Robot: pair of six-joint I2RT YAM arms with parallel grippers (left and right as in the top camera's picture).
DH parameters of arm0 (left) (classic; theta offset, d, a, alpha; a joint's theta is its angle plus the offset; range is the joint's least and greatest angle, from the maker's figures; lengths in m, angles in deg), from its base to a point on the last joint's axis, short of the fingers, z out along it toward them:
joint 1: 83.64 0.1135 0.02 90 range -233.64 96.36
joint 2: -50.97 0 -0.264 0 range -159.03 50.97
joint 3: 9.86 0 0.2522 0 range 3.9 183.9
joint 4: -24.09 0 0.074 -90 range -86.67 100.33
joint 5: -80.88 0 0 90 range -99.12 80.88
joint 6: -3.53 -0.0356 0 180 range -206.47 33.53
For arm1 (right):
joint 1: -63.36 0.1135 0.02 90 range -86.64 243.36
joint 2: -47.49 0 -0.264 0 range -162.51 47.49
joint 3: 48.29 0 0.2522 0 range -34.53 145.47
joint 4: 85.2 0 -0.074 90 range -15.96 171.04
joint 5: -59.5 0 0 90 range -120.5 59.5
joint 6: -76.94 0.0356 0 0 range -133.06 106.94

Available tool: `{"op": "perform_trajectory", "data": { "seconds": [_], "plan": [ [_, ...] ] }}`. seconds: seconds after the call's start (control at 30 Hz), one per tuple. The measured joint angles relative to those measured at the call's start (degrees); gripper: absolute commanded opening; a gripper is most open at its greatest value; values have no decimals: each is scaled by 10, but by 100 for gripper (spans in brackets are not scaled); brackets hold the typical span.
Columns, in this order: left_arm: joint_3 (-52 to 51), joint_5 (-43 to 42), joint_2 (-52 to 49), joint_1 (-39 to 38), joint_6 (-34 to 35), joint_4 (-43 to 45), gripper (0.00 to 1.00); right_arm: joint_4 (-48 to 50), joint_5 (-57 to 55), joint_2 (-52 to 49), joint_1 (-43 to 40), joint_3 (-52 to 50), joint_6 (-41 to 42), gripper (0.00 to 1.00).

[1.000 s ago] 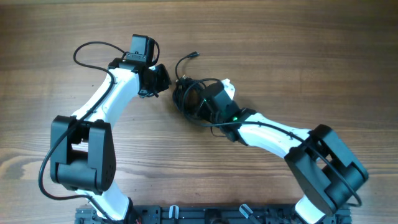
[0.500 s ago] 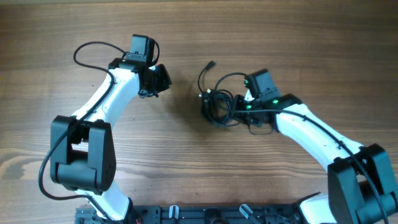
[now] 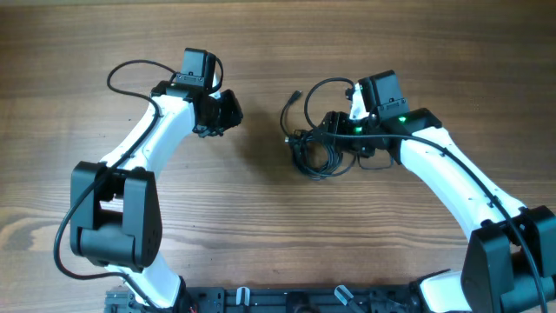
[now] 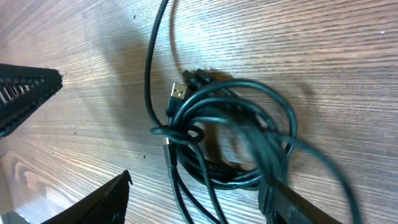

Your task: Untangle cables

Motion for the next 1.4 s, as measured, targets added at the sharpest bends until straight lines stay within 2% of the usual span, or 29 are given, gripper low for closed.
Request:
{"op": "perform_trajectory", "data": {
  "seconds": [0.07, 0.1, 0.13, 0.23, 0.3, 0.4, 0.53, 0.73, 0.83, 0.9, 0.93, 1.0, 1.17, 1.4],
  "plan": [
    [0, -20, 0, 0, -8, 2, 5, 0, 2, 0, 0, 0, 0, 65],
    [0, -31, 0, 0, -14, 4, 4, 0, 2, 0, 0, 0, 3, 59],
    [0, -38, 0, 0, -16, 6, 4, 0, 2, 0, 0, 0, 6, 54],
    [0, -58, 0, 0, -25, 8, 4, 3, 3, 0, 0, 0, 16, 27],
    [0, -68, 0, 0, -27, 8, 4, 6, 4, 0, 0, 0, 22, 17],
    [0, -79, 0, 0, -27, 8, 4, 7, 3, 0, 0, 0, 30, 12],
    [0, -88, -7, 0, -12, 6, 5, 6, -1, 0, 0, 0, 43, 13],
    [0, -99, -40, -16, 7, 19, 17, -5, -4, -13, 4, 0, 67, 17],
    [0, -110, -43, -31, 15, 35, 16, -5, -14, -32, 16, 0, 80, 20],
    [0, -114, -43, -43, 16, 43, 8, -5, -32, -50, 28, 0, 98, 23],
    [0, -118, -43, -56, 21, 52, 8, -4, -42, -57, 32, 0, 105, 24],
    [0, -120, -43, -69, 39, 64, 16, -3, -54, -70, 36, 0, 116, 27],
    [0, -111, -43, -91, 87, 73, 25, 17, -73, -94, 37, 0, 130, 27],
    [0, -73, -44, -93, 114, 68, 31, 37, -78, -104, 37, 0, 145, 27]
  ]
}}
